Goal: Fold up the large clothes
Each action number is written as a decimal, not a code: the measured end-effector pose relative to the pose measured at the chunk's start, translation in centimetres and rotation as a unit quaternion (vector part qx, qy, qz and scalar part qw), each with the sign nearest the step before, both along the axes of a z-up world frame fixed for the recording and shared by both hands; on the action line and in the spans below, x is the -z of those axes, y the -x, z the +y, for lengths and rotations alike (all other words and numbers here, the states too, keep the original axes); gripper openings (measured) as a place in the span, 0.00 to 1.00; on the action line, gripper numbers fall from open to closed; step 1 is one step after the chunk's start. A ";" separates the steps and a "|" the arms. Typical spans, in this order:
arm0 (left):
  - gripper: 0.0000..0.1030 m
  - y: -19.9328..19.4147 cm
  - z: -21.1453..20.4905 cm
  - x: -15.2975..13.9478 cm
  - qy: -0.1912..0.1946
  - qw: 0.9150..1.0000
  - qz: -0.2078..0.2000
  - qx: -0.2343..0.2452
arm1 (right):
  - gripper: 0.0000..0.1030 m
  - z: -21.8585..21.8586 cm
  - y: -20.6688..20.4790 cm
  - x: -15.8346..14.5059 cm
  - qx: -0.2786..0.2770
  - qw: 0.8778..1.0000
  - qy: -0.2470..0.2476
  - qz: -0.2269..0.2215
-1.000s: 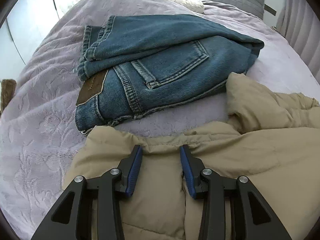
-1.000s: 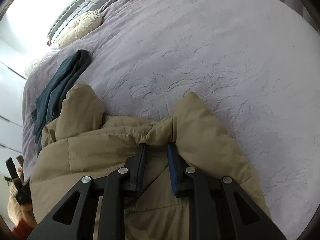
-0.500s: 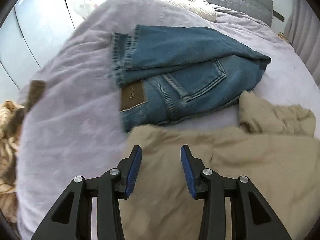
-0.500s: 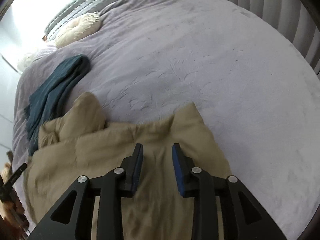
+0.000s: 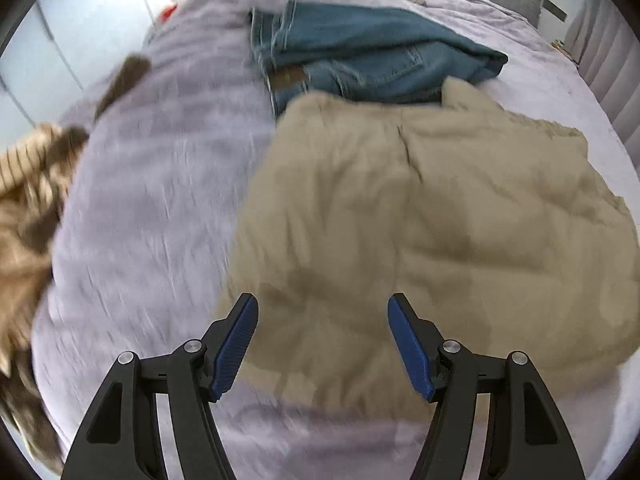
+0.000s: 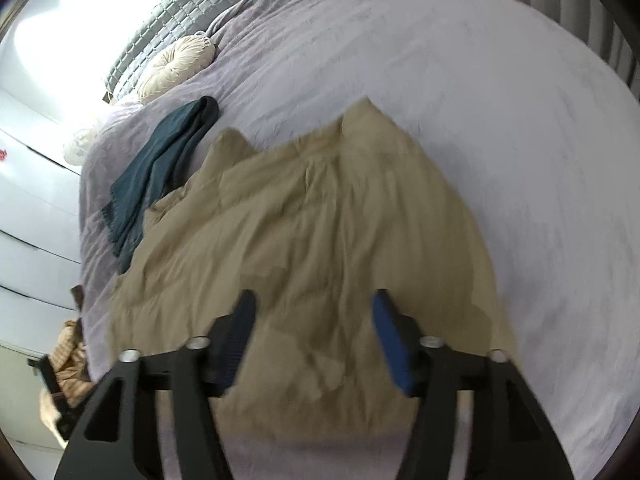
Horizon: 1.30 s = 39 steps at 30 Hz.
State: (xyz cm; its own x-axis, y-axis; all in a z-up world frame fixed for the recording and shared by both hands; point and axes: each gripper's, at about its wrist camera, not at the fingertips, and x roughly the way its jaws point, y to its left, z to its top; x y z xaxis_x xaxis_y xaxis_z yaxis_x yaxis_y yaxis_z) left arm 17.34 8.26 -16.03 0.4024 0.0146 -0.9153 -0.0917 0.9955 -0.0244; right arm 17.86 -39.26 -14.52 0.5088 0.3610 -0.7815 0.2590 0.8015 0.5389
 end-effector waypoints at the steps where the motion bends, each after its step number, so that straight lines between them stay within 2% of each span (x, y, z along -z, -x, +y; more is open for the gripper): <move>1: 0.67 0.4 0.0 0.1 0.004 1.000 0.002 -0.003 | 0.71 0.0 0.6 0.1 0.002 1.000 -0.006 0.000; 3: 0.69 1.7 0.2 0.2 0.021 1.000 0.006 -0.016 | 0.72 0.2 2.3 0.4 0.004 1.000 -0.019 0.008; 4: 0.89 2.0 0.2 0.3 0.026 0.999 0.007 -0.018 | 0.74 0.2 2.9 0.6 0.006 1.000 -0.025 0.012; 5: 1.00 2.5 0.3 0.2 0.033 0.999 0.004 -0.022 | 0.75 0.2 3.3 0.8 0.008 0.999 -0.029 0.014; 6: 1.00 3.1 0.4 0.0 0.038 0.999 -0.007 -0.026 | 0.78 0.1 4.0 1.1 0.011 0.999 -0.037 0.018; 9: 1.00 3.6 0.4 -0.1 0.053 0.998 -0.008 -0.021 | 0.78 0.0 5.4 1.8 0.020 0.998 -0.057 0.025; 11: 1.00 3.9 0.7 0.2 0.077 0.997 -0.004 -0.027 | 0.79 -0.1 6.1 2.7 0.024 0.995 -0.088 0.026; 13: 1.00 3.9 0.9 0.7 0.105 0.994 0.006 -0.032 | 0.86 -0.1 6.5 3.6 0.028 0.992 -0.115 0.031; 15: 1.00 3.9 1.1 1.6 0.141 0.989 0.022 -0.034 | 0.90 -0.2 6.9 4.9 0.038 0.986 -0.157 0.039; 18: 1.00 4.2 1.4 3.1 0.194 0.979 0.044 -0.043 | 0.90 -0.3 6.9 6.5 0.051 0.978 -0.195 0.047; 21: 1.00 4.8 2.0 4.5 0.251 0.964 0.052 -0.066 | 0.90 -0.4 6.8 7.7 0.066 0.973 -0.215 0.049; 25: 1.00 4.7 2.5 6.3 0.299 0.947 0.054 -0.102 | 0.90 -0.9 6.2 9.6 0.083 0.965 -0.245 0.048; 29: 1.00 2.5 1.5 7.1 0.307 0.945 0.039 -0.101 | 0.90 -1.3 4.8 11.8 0.099 0.951 -0.290 0.046; 31: 1.00 1.5 0.9 7.3 0.321 0.941 0.034 -0.101 | 0.90 -1.3 4.1 12.1 0.097 0.947 -0.304 0.036; 34: 0.99 0.2 0.3 8.2 0.363 0.925 0.038 -0.103 | 0.90 -1.3 2.5 12.2 0.088 0.948 -0.307 0.017; 36: 0.94 -0.3 0.3 8.5 0.380 0.918 0.034 -0.111 | 0.90 -1.3 1.6 12.5 0.086 0.947 -0.308 0.014; 37: 0.86 -0.5 0.3 8.5 0.390 0.913 0.028 -0.118 | 0.90 -1.3 1.2 12.7 0.088 0.946 -0.312 0.014; 39: 0.64 -0.8 0.5 8.4 0.394 0.910 0.021 -0.127 | 0.89 -1.8 0.9 13.0 0.094 0.940 -0.327 0.016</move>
State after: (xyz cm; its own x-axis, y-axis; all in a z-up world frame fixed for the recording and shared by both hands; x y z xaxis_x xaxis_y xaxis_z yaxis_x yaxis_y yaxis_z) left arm 18.10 8.71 -24.48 0.4411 -0.5659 -0.6966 -0.3333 0.6174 -0.7126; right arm 16.92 -41.10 -27.56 0.5911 0.6760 -0.4400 0.3876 0.2403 0.8899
